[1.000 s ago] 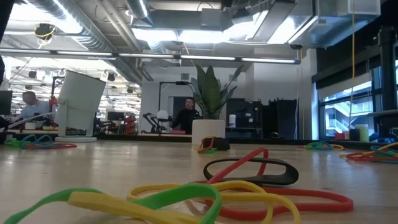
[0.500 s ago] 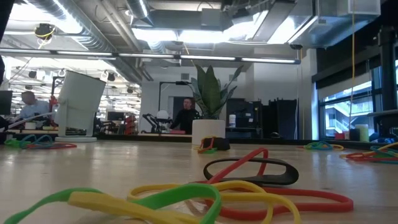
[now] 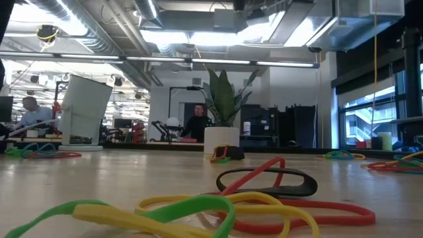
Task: Pick and place rubber bands into bin
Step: Put the green rubber band into the transparent bin
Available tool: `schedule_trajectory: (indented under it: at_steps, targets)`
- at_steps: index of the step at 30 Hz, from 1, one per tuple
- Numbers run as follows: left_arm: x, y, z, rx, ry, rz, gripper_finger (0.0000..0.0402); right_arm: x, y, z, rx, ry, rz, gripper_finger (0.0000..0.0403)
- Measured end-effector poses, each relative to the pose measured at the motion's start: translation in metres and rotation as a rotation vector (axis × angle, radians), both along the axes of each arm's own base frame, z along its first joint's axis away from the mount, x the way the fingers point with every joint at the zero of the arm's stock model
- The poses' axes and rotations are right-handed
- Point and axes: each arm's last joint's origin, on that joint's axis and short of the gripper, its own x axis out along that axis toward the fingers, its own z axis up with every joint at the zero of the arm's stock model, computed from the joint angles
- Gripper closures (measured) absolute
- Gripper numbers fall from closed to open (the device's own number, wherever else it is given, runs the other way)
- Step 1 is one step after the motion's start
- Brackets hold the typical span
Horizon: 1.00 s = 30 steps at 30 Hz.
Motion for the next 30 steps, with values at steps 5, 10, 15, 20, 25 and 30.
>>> schedule_trajectory:
  at_steps: [5, 10, 15, 20, 25, 30]
  targets:
    - [-0.017, 0.003, 0.001, 0.039, 0.171, 0.064, 0.0400, -0.016, -0.010, 0.006, 0.064, 0.004, -0.008, 0.0260]
    - [-0.045, 0.001, 0.019, 0.070, 0.259, 0.132, 0.0400, -0.022, -0.014, 0.005, 0.095, 0.029, -0.015, 0.0240]
    - [-0.080, -0.003, 0.038, 0.081, 0.341, 0.136, 0.0400, -0.023, -0.014, 0.000, 0.060, 0.075, -0.016, 0.0238]
    - [-0.124, -0.013, 0.042, -0.037, 0.535, 0.162, 0.0400, -0.024, -0.015, -0.006, 0.047, 0.131, -0.024, 0.0238]
    - [-0.168, -0.038, 0.030, -0.178, 0.793, 0.242, 0.0400, -0.025, -0.016, -0.011, 0.037, 0.178, -0.032, 0.0238]
    - [-0.205, -0.072, 0.015, -0.376, 1.002, 0.400, 0.0400, -0.027, -0.017, -0.015, 0.031, 0.211, -0.046, 0.0238]
